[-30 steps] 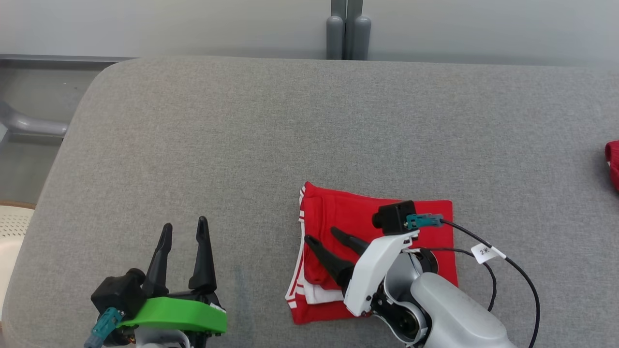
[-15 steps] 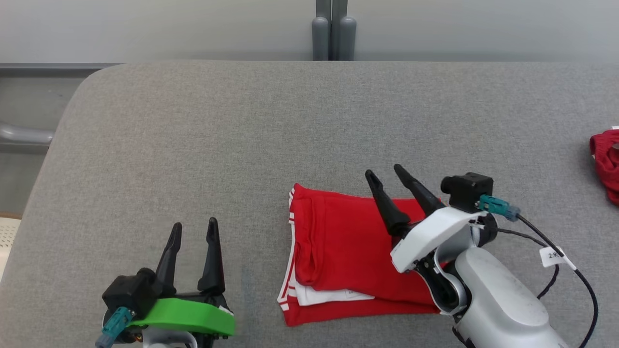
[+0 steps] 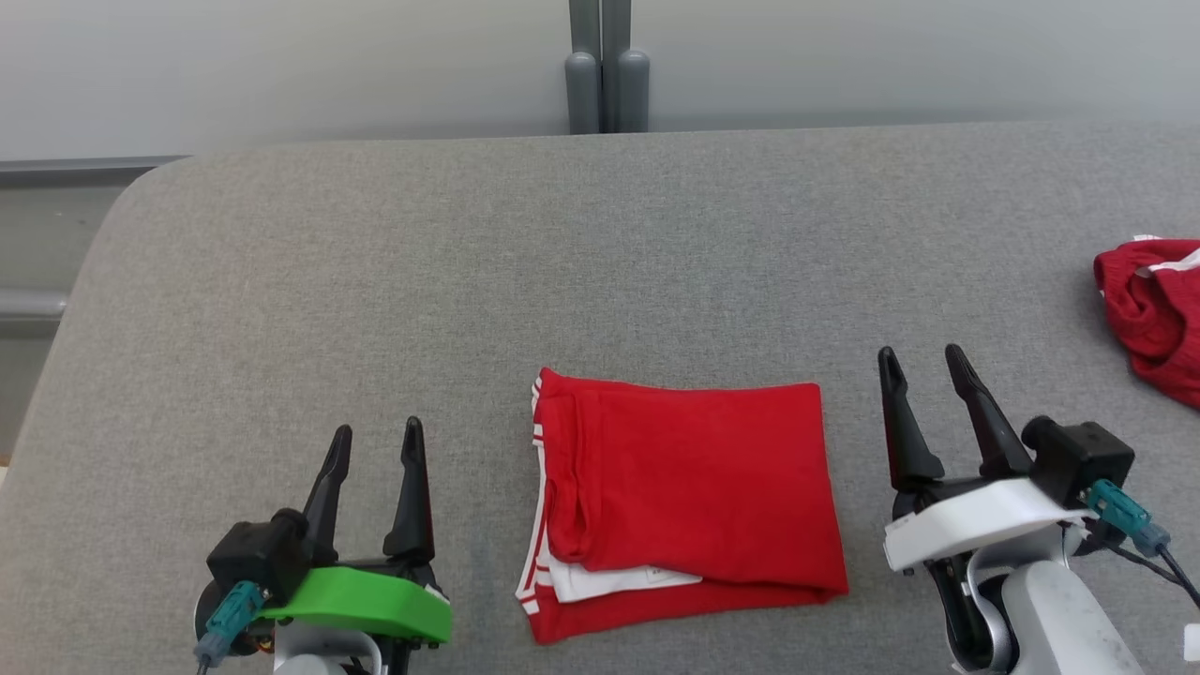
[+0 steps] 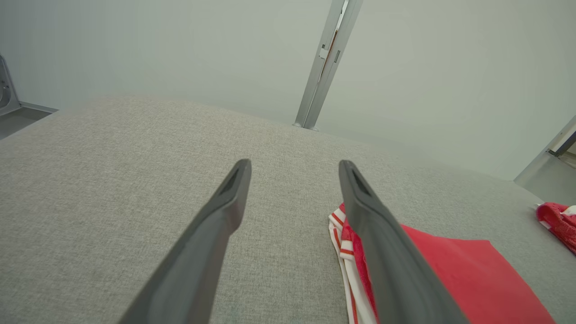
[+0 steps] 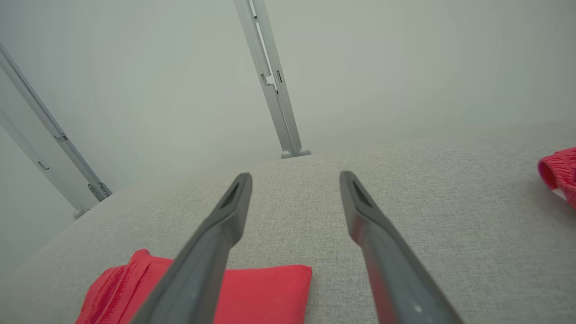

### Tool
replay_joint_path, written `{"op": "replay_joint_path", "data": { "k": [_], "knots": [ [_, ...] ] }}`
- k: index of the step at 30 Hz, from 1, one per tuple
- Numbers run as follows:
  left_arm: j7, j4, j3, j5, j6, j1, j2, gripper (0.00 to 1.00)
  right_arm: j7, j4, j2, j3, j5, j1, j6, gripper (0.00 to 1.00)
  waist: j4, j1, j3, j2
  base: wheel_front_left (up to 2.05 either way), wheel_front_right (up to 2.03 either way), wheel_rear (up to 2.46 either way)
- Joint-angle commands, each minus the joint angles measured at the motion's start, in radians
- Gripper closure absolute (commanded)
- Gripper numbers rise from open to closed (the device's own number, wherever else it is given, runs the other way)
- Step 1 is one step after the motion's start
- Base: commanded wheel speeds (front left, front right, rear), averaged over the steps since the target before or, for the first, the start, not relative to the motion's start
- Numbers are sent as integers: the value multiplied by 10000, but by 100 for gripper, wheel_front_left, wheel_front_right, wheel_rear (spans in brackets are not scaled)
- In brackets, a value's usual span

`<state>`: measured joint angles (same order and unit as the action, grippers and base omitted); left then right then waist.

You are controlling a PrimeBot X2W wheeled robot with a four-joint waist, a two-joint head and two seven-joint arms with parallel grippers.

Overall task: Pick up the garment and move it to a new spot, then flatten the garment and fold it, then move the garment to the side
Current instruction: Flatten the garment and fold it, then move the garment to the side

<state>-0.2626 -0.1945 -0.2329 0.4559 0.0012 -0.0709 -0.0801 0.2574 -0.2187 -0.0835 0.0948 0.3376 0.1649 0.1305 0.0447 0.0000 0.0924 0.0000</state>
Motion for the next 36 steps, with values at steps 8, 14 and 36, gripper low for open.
{"op": "replay_joint_path", "data": {
  "k": [8, 14, 36],
  "knots": [
    [-24, -106, 364, -597, 19, 643, -16, 0, 79, 912, 251, -770, -960, -1261, 1, 0, -385, 0, -418, 0, 0, 0, 0],
    [-25, -99, 595, -686, -89, 841, 65, 0, 82, 1077, 306, -737, -1018, -1504, 1, 0, -454, 0, -525, 0, 0, 0, 0],
    [-24, -184, 745, -1000, -225, 1038, 235, 0, -1137, -298, 323, -1170, -1414, -1147, 1, 0, -147, 0, -700, 0, 0, 0, 0]
  ]
}}
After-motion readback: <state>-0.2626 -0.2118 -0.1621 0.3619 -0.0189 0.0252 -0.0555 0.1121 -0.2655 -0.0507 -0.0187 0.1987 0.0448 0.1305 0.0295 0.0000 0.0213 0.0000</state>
